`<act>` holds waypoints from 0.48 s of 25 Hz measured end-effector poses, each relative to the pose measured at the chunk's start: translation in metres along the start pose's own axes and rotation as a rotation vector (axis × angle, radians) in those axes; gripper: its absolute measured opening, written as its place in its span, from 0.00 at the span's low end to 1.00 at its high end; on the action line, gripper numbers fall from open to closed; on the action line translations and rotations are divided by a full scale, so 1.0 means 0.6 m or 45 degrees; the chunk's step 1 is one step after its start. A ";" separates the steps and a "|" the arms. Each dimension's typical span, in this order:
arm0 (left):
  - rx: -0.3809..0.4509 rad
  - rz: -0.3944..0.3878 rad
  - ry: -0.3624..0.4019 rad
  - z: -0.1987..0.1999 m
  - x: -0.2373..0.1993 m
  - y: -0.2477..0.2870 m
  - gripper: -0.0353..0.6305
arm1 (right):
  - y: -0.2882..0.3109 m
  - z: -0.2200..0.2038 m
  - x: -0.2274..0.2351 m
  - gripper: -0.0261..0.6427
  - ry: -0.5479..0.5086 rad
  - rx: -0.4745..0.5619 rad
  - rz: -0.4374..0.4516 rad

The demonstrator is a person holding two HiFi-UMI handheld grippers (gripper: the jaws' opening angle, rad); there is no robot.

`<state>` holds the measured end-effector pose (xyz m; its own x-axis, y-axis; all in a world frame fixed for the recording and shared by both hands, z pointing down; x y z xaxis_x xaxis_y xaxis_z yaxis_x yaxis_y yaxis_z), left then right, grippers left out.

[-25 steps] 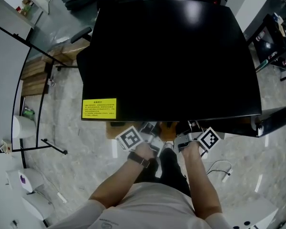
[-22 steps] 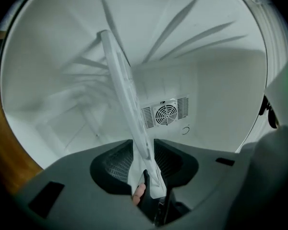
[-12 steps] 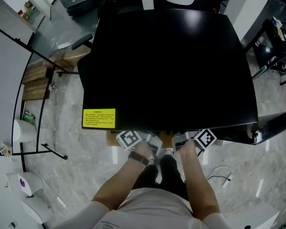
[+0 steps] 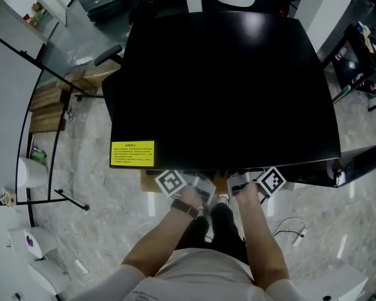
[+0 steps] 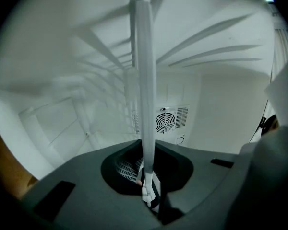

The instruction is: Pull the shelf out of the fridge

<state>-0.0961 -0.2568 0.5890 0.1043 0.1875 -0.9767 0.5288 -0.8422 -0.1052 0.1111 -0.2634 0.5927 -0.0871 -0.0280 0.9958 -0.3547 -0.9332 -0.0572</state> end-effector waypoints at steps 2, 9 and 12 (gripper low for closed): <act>0.004 -0.016 -0.016 -0.004 0.002 -0.003 0.10 | -0.010 -0.004 0.000 0.10 0.010 0.003 0.004; -0.019 -0.021 -0.015 -0.016 0.005 -0.025 0.10 | -0.038 -0.011 0.003 0.10 -0.002 0.003 0.000; -0.030 -0.022 0.001 -0.019 0.004 -0.031 0.10 | -0.044 -0.012 0.003 0.10 -0.003 0.004 0.000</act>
<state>-0.0959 -0.2348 0.5907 0.0955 0.2019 -0.9747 0.5502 -0.8267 -0.1173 0.1134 -0.2361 0.5955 -0.0849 -0.0285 0.9960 -0.3515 -0.9345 -0.0567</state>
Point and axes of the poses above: the fingertips, and each gripper's own axes: y forward along the fingers, x to its right, z out of its top, the point moved 9 cm from there along -y, backward along the fingers, and after that the axes turned 8 degrees about y, right-handed, at the moved point
